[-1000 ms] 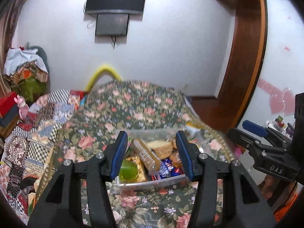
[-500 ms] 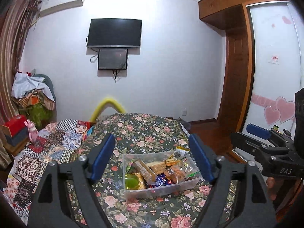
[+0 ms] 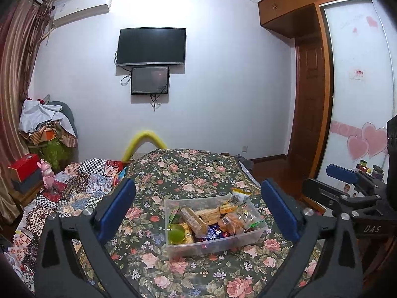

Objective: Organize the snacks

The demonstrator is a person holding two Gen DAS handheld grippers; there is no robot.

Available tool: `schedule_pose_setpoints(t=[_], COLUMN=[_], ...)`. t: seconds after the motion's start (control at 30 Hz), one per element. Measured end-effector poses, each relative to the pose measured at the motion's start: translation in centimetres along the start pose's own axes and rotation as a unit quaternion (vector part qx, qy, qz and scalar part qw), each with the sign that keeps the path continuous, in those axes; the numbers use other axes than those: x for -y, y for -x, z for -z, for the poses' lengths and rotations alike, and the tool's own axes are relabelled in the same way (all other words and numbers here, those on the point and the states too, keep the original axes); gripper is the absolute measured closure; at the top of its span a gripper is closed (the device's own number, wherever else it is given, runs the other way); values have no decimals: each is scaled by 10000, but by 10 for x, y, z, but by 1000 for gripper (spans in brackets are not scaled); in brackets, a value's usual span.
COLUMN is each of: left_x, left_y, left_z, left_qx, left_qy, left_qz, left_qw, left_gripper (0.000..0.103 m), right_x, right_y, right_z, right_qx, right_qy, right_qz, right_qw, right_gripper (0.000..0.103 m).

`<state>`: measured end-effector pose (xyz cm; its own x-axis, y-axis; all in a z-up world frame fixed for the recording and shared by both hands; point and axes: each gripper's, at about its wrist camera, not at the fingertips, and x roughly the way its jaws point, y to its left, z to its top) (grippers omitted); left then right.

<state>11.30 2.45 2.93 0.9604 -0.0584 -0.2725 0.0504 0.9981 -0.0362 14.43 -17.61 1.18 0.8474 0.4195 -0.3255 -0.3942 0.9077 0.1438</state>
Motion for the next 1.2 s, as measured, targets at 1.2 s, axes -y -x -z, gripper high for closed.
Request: schedule_pose_setpoints(t=[1.2], left_x=[-1], left_y=[-2], left_z=[4], left_qx=[-71], left_qy=[72], left_qz=[-17], left_qw=[9999], left_gripper=[0], right_x=[3], right_y=[11], right_z=[1], right_qx=[62], right_qy=[-58], right_qz=[58], right_qw=[9999], right_gripper=[0])
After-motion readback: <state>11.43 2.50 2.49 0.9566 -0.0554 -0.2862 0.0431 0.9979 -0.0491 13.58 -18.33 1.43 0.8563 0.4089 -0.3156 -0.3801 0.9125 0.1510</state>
